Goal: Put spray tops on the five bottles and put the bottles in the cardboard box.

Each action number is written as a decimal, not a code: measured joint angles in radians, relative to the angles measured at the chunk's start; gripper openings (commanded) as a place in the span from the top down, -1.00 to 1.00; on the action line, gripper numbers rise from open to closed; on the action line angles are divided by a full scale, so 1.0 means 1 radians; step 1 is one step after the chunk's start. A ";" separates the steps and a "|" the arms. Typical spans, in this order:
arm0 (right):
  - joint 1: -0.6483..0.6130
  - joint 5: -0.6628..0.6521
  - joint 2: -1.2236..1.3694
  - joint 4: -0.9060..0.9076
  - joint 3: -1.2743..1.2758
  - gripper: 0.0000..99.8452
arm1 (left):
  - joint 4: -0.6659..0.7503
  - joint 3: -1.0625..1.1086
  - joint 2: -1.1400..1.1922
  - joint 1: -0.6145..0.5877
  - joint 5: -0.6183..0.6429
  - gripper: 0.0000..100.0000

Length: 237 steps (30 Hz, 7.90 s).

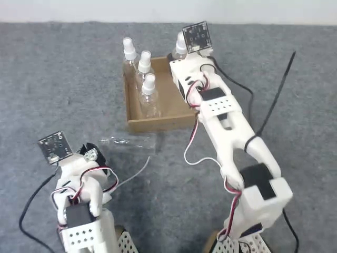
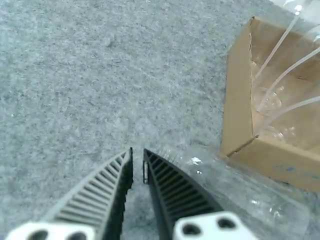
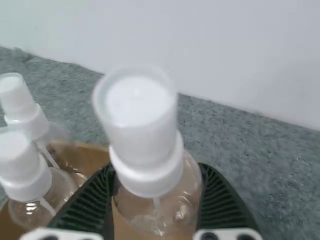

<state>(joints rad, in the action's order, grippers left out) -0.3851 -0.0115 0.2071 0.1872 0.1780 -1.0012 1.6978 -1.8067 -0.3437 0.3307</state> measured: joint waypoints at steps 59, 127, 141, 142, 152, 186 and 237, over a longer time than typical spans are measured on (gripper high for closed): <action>-0.018 0.006 0.319 -0.058 -0.155 0.39 | 0.000 0.000 0.000 0.000 0.000 0.94; -0.239 0.003 -0.344 1.185 -0.155 0.61 | 0.000 0.000 0.000 0.000 0.000 0.94; -0.462 -0.041 -0.344 1.208 -0.135 0.65 | 0.000 0.000 0.000 0.000 0.000 0.94; -0.470 -0.064 -0.344 1.186 -0.115 0.65 | 0.000 0.000 0.000 0.000 0.000 0.94; -0.497 -0.252 -0.321 0.945 0.078 0.41 | 0.000 0.000 0.000 0.000 0.000 0.94; -0.509 -0.368 0.029 0.704 0.086 0.76 | 0.000 0.000 0.000 0.000 0.000 0.94; -0.264 -0.373 -0.341 1.427 0.095 0.76 | 0.000 0.000 0.000 0.000 0.000 0.94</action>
<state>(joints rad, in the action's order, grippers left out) -0.6490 -0.3844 -0.1335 1.6141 0.2731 -1.0012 1.6978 -1.8067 -0.3437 0.3307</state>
